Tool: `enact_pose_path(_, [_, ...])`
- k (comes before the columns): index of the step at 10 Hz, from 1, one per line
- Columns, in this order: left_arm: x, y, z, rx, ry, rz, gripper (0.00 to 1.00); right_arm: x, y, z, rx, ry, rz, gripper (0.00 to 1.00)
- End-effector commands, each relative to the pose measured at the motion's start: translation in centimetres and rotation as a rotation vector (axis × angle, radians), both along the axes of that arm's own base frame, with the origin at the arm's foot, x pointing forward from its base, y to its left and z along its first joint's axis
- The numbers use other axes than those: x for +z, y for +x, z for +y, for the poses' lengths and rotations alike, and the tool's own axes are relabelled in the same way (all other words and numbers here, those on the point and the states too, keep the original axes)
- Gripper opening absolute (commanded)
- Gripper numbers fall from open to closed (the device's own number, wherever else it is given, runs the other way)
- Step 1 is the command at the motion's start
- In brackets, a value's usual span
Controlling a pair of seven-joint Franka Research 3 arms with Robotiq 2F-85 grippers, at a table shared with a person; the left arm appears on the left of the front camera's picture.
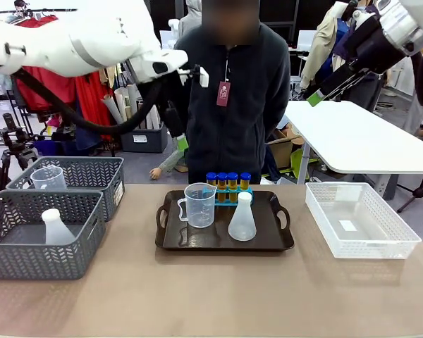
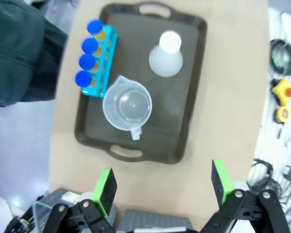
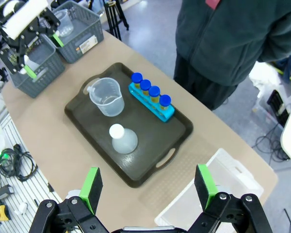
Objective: Prepare the laboratory tools.
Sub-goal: Pick up one Large Measuring Cup and place it on the Handle tray.
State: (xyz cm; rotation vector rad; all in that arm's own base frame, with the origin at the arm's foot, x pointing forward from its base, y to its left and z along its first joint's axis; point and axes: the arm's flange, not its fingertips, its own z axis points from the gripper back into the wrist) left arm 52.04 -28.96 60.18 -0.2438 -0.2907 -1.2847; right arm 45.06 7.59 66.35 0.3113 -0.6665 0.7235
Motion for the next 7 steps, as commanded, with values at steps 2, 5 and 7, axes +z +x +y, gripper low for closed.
enact_pose_path(2, [2.4,0.0,0.7,-0.043,-0.044,-0.043,1.0,0.1,0.0,0.0,0.006,0.009,0.0,1.0])
enact_pose_path(5, [5.1,0.4,1.3,-0.055,-0.044,-0.071,1.0,0.1,0.0,0.0,0.006,0.009,0.0,1.0])
enact_pose_path(7, [6.6,0.6,2.4,-0.075,-0.106,-0.096,1.0,0.1,0.0,0.0,0.006,0.009,0.0,1.0])
